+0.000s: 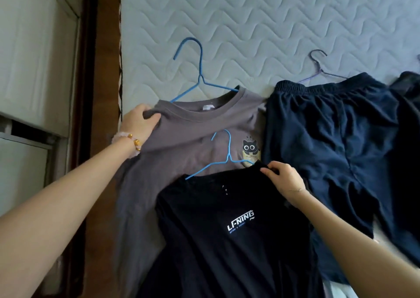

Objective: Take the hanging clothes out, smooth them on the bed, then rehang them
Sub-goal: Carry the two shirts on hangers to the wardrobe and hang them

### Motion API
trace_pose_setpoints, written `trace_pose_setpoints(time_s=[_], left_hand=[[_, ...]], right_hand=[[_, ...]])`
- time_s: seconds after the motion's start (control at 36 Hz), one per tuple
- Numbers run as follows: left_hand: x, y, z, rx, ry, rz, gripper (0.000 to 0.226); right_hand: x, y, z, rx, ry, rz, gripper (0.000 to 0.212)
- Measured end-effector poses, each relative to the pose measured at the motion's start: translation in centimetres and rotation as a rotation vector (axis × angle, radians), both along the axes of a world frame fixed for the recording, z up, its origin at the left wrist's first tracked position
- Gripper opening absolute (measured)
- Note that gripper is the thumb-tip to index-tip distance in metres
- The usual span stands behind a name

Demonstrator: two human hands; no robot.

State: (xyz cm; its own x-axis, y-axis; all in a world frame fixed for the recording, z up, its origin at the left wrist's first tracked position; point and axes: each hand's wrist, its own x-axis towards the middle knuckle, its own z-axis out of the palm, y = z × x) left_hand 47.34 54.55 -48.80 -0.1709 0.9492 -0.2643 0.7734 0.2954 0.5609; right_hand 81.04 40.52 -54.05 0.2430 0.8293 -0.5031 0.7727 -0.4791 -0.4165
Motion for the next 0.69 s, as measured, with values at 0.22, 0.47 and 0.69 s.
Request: trace_pose_setpoints(time_s=[0.22, 0.47, 0.69], left_hand=[[-0.5, -9.1, 7.6, -0.049, -0.186, 0.011, 0.024], [-0.8, -24.0, 17.2, -0.245, -0.634, 0.288, 0.026], [0.6, -36.9, 25.4, -0.285, -0.707, 0.142, 0.018]], right_hand=[[-0.8, -7.2, 9.3, 0.077, 0.190, -0.113, 0.033], [-3.7, -17.0, 21.8, 0.113, 0.387, -0.124, 0.034], [-2.6, -25.3, 27.7, 0.158, 0.430, -0.058, 0.035]])
